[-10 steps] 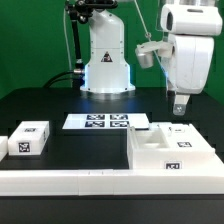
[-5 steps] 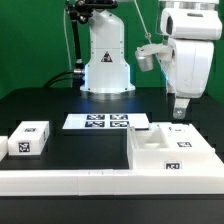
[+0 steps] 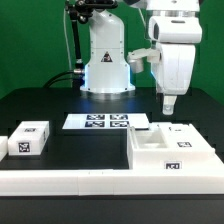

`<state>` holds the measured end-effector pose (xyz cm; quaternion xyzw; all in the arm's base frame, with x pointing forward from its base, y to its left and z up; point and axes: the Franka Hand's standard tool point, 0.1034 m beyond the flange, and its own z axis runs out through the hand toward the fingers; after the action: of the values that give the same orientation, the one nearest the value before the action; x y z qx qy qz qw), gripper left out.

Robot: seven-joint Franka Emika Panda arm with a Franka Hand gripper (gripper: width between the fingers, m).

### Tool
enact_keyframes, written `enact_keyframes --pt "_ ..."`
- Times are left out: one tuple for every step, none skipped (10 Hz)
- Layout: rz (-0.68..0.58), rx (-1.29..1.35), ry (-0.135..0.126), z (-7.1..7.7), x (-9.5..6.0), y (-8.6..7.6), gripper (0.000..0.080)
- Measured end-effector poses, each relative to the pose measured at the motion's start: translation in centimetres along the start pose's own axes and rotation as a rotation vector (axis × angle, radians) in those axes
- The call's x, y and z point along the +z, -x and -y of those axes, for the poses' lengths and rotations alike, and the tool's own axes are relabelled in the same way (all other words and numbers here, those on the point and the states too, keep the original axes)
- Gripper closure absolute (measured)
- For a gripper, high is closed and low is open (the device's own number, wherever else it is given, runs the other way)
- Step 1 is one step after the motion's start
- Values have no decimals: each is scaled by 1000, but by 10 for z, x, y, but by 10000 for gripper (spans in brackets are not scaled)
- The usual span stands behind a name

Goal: Assemble cabinet

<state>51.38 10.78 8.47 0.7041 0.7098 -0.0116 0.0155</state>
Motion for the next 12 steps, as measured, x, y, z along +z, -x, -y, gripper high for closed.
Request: enact_keyframes --pt "0 0 -1 0 1 0 151" --pt "0 0 -3 1 1 0 151" --pt "-1 5 -5 2 3 -1 151" --pt "-14 41 -1 15 9 -8 151" --pt "-18 44 -15 33 16 -13 151" --pt "-21 46 -32 50 23 -19 151" --pt "-26 48 -40 58 28 -24 151" --pt "-41 49 -21 57 29 -26 151" --pt "-42 50 -22 58 29 -26 151" --pt "-42 51 -22 58 29 -26 151" --pt "-42 50 -23 58 30 -26 151" --pt "-41 42 -32 62 33 -24 151"
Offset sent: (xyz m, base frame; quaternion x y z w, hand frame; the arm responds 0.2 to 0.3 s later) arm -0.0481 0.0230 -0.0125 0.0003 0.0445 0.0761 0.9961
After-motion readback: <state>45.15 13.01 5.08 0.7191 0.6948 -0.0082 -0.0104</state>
